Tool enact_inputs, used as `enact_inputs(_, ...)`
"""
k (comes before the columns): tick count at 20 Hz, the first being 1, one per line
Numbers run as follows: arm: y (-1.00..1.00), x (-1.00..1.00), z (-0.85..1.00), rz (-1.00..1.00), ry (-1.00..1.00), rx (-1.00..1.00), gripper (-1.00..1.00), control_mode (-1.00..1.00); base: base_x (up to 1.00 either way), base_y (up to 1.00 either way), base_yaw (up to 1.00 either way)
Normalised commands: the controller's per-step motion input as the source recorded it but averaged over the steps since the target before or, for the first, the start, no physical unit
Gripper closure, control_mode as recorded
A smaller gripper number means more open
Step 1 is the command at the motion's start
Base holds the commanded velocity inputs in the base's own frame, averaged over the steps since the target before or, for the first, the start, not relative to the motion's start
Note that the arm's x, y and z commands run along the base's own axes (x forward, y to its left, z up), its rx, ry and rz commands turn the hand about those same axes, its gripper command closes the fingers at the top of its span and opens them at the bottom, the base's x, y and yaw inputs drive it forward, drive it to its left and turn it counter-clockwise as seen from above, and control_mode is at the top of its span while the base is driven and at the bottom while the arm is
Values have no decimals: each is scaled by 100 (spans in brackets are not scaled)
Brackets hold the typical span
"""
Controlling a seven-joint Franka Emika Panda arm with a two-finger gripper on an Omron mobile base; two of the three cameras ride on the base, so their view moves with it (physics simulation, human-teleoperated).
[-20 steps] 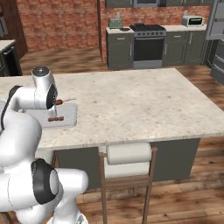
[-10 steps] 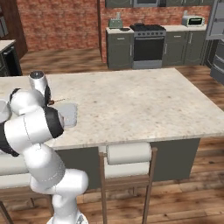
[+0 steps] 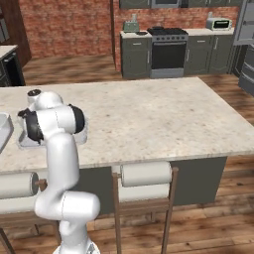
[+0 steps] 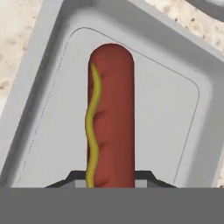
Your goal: Place the cold items (mushroom and lime) from the fridge in one tupperware on the dining counter. Place the warm items (kebab skewer and hot dog) in the stove area in another tupperware.
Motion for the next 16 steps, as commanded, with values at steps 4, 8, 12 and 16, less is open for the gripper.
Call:
enact_inputs(4, 68, 52, -67, 0, 11, -12, 100, -100, 0, 0, 0)
enact_inputs(8, 14, 35, -55, 0, 7, -2, 100, -100, 0, 0, 0)
enact_inputs(12, -6, 0, -27, -3, 0, 0, -100, -100, 0, 0, 0)
enact_inputs(16, -53, -28, -13, -10, -12, 9, -100, -100, 0, 0, 0)
